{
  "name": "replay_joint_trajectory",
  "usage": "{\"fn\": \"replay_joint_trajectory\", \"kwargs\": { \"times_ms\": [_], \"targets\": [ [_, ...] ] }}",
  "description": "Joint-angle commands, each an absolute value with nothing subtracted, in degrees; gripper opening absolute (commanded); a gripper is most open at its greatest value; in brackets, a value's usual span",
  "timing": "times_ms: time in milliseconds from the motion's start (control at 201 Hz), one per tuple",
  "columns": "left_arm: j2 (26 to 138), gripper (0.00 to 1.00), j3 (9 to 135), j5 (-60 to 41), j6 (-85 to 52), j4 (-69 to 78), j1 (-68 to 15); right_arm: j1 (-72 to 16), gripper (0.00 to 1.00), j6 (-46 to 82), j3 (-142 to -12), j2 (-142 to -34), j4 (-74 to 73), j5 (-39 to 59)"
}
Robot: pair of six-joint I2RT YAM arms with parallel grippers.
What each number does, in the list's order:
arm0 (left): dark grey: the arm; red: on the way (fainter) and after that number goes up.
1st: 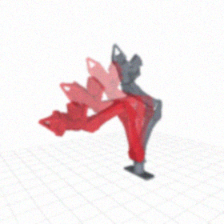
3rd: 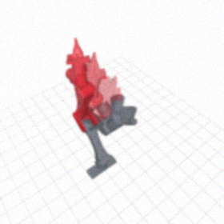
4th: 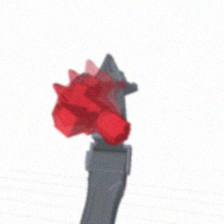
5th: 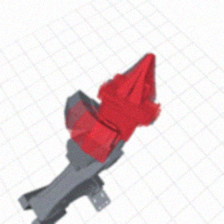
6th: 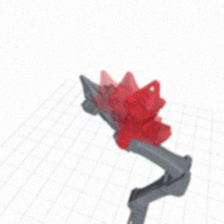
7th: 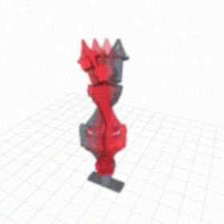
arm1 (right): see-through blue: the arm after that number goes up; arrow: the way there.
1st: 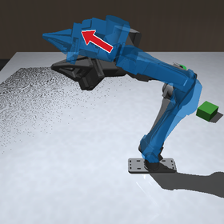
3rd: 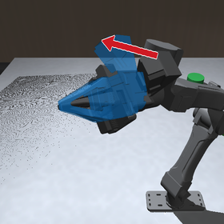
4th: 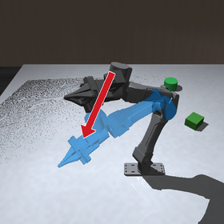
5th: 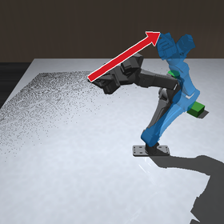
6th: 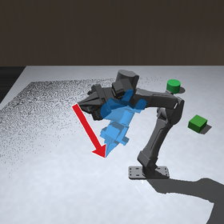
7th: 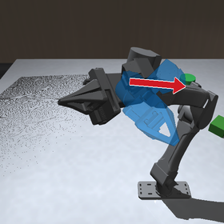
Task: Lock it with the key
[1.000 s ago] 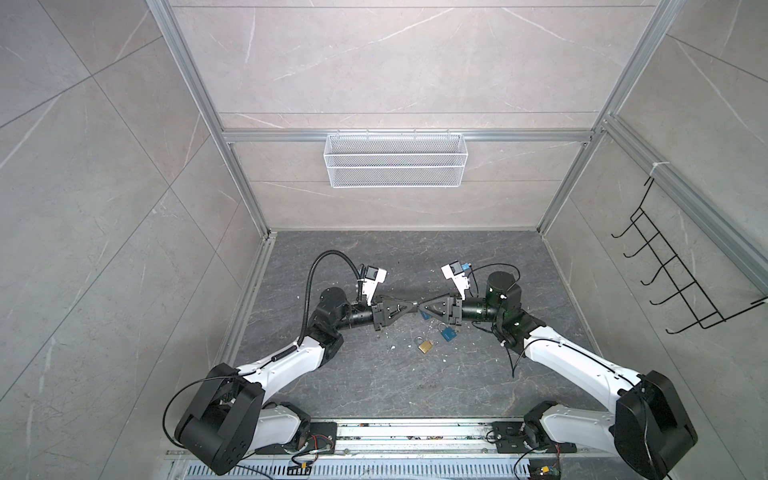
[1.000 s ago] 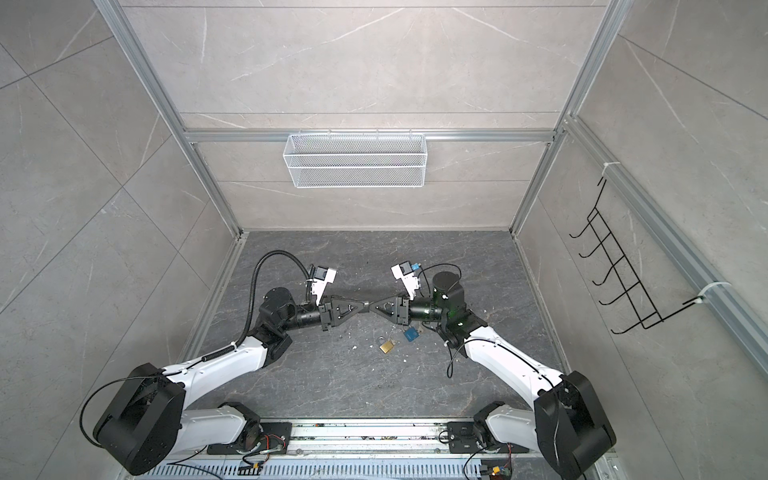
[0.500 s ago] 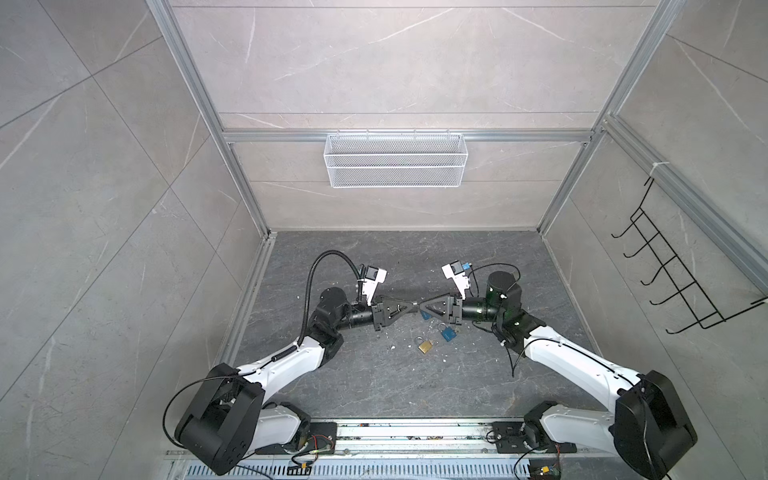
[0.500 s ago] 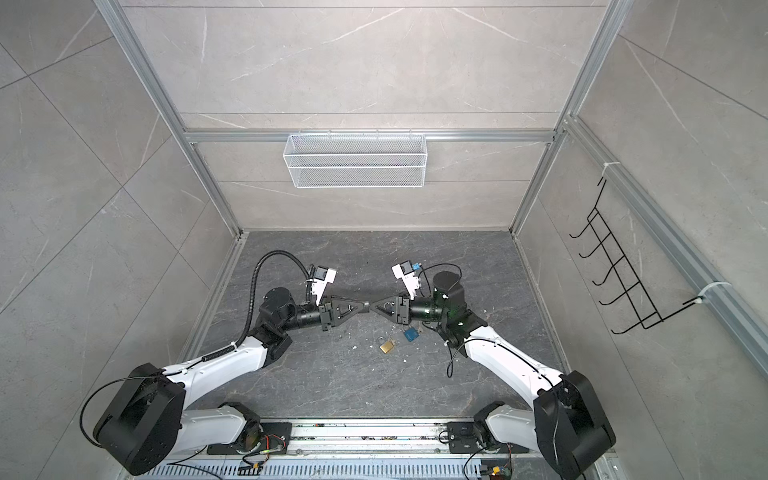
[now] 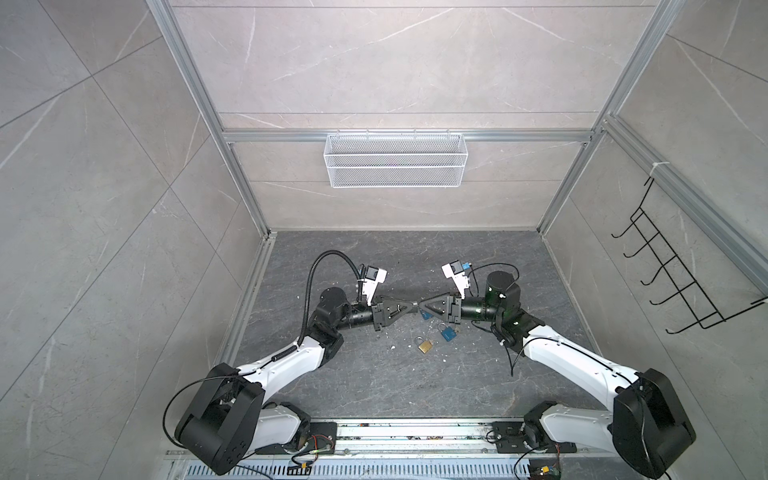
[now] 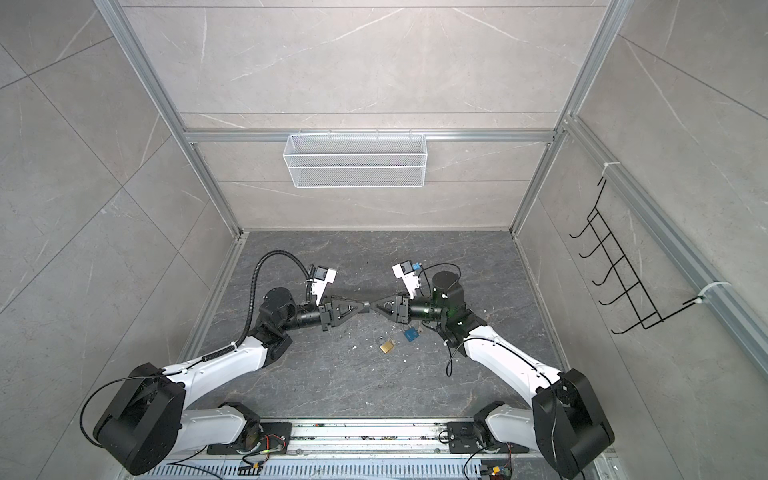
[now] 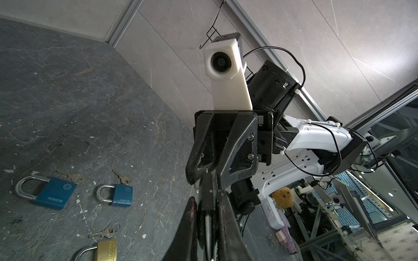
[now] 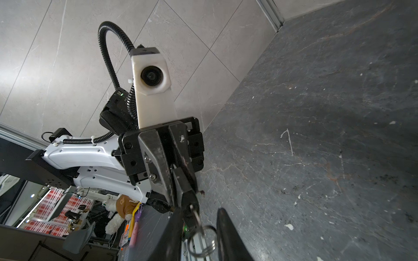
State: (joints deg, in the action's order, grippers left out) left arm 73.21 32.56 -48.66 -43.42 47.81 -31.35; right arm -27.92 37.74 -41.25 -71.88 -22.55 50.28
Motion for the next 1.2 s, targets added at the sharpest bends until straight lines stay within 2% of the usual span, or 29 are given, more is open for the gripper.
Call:
{"fn": "replay_joint_trajectory", "kwargs": {
  "times_ms": [0, 194, 547, 901, 1195],
  "targets": [
    [73.29, 0.0, 34.45, -50.71, -43.14, 51.5, -31.25, -27.76, 0.23, 37.26, -42.41, -72.47, -23.67, 50.4],
    [73.47, 0.0, 34.45, -50.7, -43.39, 51.46, -31.21, -27.77, 0.19, 38.03, -42.28, -72.79, -24.78, 51.3],
    [73.12, 0.0, 34.38, -50.57, -43.07, 51.33, -31.2, -27.77, 0.0, 39.72, -41.49, -72.85, -27.17, 53.03],
    [72.51, 0.0, 34.19, -50.9, -43.42, 51.75, -31.2, -27.34, 0.0, 44.93, -38.97, -73.72, -37.52, 56.18],
    [71.44, 0.0, 34.08, -52.19, -43.51, 51.94, -30.85, -23.62, 0.0, 52.67, -34.52, -74.18, -54.09, 59.28]
  ]
}}
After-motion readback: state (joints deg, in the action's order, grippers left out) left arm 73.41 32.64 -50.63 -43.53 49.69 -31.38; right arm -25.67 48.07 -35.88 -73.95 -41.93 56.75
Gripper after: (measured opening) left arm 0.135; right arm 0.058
